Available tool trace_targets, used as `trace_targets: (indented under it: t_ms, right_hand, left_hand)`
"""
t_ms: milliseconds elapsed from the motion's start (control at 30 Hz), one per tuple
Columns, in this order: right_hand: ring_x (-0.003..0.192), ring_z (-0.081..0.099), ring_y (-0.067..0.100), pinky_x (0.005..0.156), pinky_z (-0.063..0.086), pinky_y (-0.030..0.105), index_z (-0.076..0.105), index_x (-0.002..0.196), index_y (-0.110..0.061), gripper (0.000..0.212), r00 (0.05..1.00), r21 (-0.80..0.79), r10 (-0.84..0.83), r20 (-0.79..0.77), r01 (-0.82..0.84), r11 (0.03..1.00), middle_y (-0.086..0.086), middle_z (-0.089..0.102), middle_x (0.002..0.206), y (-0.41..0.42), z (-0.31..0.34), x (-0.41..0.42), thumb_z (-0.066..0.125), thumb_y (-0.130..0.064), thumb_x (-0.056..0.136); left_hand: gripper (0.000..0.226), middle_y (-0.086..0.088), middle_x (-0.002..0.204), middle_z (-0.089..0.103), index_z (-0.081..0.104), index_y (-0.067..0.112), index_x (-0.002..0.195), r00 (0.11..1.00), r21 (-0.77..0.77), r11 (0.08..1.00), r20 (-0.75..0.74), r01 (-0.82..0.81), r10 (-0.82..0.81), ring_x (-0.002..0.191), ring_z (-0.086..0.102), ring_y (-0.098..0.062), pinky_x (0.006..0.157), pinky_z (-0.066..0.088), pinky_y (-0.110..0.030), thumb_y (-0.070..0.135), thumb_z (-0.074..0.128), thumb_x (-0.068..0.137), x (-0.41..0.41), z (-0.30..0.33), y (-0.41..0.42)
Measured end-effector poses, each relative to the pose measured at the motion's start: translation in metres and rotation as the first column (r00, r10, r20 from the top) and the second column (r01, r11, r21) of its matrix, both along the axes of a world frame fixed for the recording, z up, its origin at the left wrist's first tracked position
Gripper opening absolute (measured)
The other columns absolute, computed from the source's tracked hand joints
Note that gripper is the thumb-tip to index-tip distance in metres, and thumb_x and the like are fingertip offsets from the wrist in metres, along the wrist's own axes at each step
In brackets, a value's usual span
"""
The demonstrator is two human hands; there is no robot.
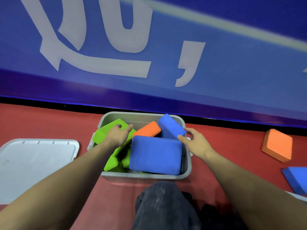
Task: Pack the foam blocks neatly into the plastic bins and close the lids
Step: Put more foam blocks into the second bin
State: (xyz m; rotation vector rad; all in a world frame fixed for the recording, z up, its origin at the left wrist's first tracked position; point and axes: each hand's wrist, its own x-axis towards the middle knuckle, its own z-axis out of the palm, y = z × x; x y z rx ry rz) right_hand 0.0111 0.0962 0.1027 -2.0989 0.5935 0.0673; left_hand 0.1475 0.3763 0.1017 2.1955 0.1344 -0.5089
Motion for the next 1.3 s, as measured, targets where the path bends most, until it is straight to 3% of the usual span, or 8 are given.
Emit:
trace_targets:
  t_ms: [267, 533, 667, 767, 933, 1133, 1200, 1300]
  right_hand:
    - [0.141, 0.045, 0.021, 0.120, 0.033, 0.039, 0.044, 0.151, -0.020, 0.069, 0.996, -0.152, -0.083, 0.037, 0.087, 0.984, 0.004, 0.044, 0.155, -0.087, 0.035, -0.055, 0.065, -0.051, 0.093]
    - [0.140, 0.045, 0.027, 0.119, 0.032, 0.038, 0.044, 0.150, -0.015, 0.075, 0.874, -0.139, -0.482, -0.052, 0.472, 0.870, 0.013, 0.045, 0.153, -0.284, -0.015, -0.124, 0.066, -0.055, 0.091]
    - [0.140, 0.045, 0.032, 0.115, 0.033, 0.039, 0.043, 0.150, -0.010, 0.080, 0.648, -0.056, -0.755, -0.097, 0.754, 0.654, 0.018, 0.047, 0.150, -0.393, -0.088, -0.135, 0.067, -0.057, 0.089]
    - [0.137, 0.044, 0.037, 0.113, 0.034, 0.039, 0.041, 0.150, -0.009, 0.081, 0.458, -0.088, -0.881, -0.120, 0.879, 0.468, 0.024, 0.047, 0.146, -0.470, -0.153, -0.144, 0.065, -0.058, 0.089]
    - [0.142, 0.035, 0.040, 0.118, 0.027, 0.042, 0.033, 0.154, -0.010, 0.094, 0.146, -0.163, -0.965, -0.218, 0.969, 0.184, 0.028, 0.035, 0.152, -0.543, -0.251, -0.192, 0.066, -0.065, 0.085]
    - [0.144, 0.034, 0.040, 0.118, 0.026, 0.046, 0.020, 0.156, -0.004, 0.116, -0.218, -0.111, -0.918, -0.332, 0.975, -0.191, 0.026, 0.033, 0.154, -0.614, -0.319, -0.246, 0.074, -0.068, 0.076]
    - [0.141, 0.041, 0.039, 0.116, 0.033, 0.048, 0.022, 0.152, 0.002, 0.119, -0.238, -0.043, -0.891, -0.385, 0.970, -0.241, 0.023, 0.038, 0.153, -0.632, -0.340, -0.255, 0.076, -0.068, 0.073]
    - [0.133, 0.051, 0.036, 0.111, 0.042, 0.048, 0.033, 0.147, 0.000, 0.112, -0.264, 0.038, -0.893, -0.365, 0.954, -0.298, 0.017, 0.048, 0.148, -0.641, -0.370, -0.258, 0.086, -0.060, 0.068]
  left_hand:
    - [0.073, -0.009, 0.153, 0.047, 0.039, 0.010, 0.153, 0.926, -0.034, 0.931, 0.123, 0.363, -0.356, 0.136, 0.050, -0.029, 0.113, 0.038, -0.038, 0.054, 0.056, 0.097, -0.049, 0.039, -0.142]
    - [0.085, -0.017, 0.145, 0.055, 0.048, 0.012, 0.146, 0.859, -0.149, 0.850, -0.005, 0.505, -0.511, 0.134, 0.053, -0.034, 0.116, 0.039, -0.047, 0.071, 0.057, 0.086, -0.090, 0.016, -0.362]
    - [0.105, -0.016, 0.143, 0.056, 0.055, 0.017, 0.139, 0.826, -0.133, 0.828, -0.090, 0.544, -0.557, 0.132, 0.054, -0.031, 0.113, 0.042, -0.051, 0.088, 0.052, 0.061, -0.075, -0.059, -0.489]
    - [0.091, -0.014, 0.139, 0.060, 0.055, 0.015, 0.139, 0.780, -0.103, 0.796, -0.164, 0.596, -0.605, 0.129, 0.056, -0.030, 0.112, 0.044, -0.048, 0.081, 0.057, 0.076, -0.073, -0.134, -0.583]
    - [0.084, -0.016, 0.134, 0.061, 0.048, 0.012, 0.145, 0.718, -0.058, 0.750, -0.252, 0.658, -0.649, 0.123, 0.060, -0.034, 0.109, 0.046, -0.044, 0.070, 0.060, 0.086, -0.103, -0.252, -0.691]
    - [0.128, -0.014, 0.137, 0.061, 0.045, 0.015, 0.148, 0.692, -0.164, 0.750, -0.300, 0.641, -0.657, 0.125, 0.060, -0.035, 0.107, 0.049, -0.051, 0.093, 0.062, 0.048, -0.129, -0.322, -0.797]
    - [0.124, -0.017, 0.119, 0.068, 0.034, 0.015, 0.154, 0.702, -0.227, 0.768, -0.312, 0.599, -0.640, 0.100, 0.070, -0.035, 0.088, 0.058, -0.045, 0.087, 0.067, 0.059, -0.136, -0.332, -0.834]
    - [0.103, -0.011, 0.094, 0.060, 0.026, 0.009, 0.155, 0.726, -0.260, 0.780, -0.286, 0.569, -0.625, 0.056, 0.050, -0.018, 0.051, 0.044, -0.027, 0.067, 0.069, 0.082, -0.136, -0.352, -0.874]
